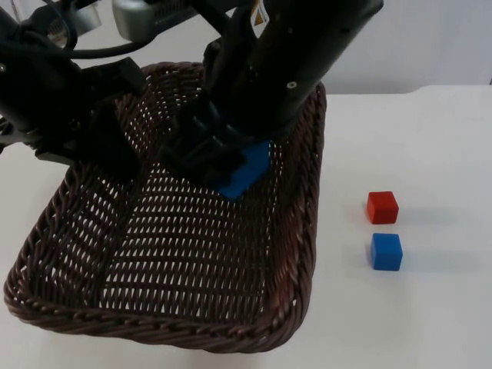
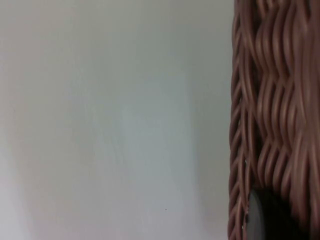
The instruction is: Pick up the basket with the left hand and place the largest block into the basket with the right hand.
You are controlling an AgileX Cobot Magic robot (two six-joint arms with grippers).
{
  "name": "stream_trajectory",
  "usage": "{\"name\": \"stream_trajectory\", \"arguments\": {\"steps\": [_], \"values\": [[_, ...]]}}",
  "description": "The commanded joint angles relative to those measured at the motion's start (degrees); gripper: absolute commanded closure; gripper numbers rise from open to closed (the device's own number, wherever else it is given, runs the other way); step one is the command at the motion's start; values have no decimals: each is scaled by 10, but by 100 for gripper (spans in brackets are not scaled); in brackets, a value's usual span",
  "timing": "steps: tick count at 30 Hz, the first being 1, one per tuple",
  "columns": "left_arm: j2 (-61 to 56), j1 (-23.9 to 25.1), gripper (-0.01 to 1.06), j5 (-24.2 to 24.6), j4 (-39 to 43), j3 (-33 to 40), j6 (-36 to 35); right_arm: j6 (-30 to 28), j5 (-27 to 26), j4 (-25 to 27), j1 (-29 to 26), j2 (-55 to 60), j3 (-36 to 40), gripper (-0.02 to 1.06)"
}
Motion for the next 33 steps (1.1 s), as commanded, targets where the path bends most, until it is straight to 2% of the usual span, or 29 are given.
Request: {"name": "stream_trajectory", "arguments": {"steps": [1,4,5,8,9,10,12,24,33], "values": [[-4,-1,105,4,-18,2,1,-5,-3,2,2,-4,0,101],[-4,-1,105,4,-18,2,1,-5,-2,3,2,-4,0,81],[-4,-1,105,4,-18,2,1,-5,-2,3,2,-4,0,81],[-4,-1,105,4,-18,2,1,-4,-1,3,2,-4,0,54],[-4,-1,105,4,-18,2,1,-4,-1,3,2,-4,0,54],[-4,-1,105,4,-18,2,1,3,-1,3,2,-4,0,44],[-4,-1,105,4,-18,2,1,5,-2,3,2,-4,0,37],[-4,-1,105,4,-18,2,1,5,-16,-3,2,-51,0,37],[-4,-1,105,6,-18,2,1,5,28,-11,2,-141,0,37]]}}
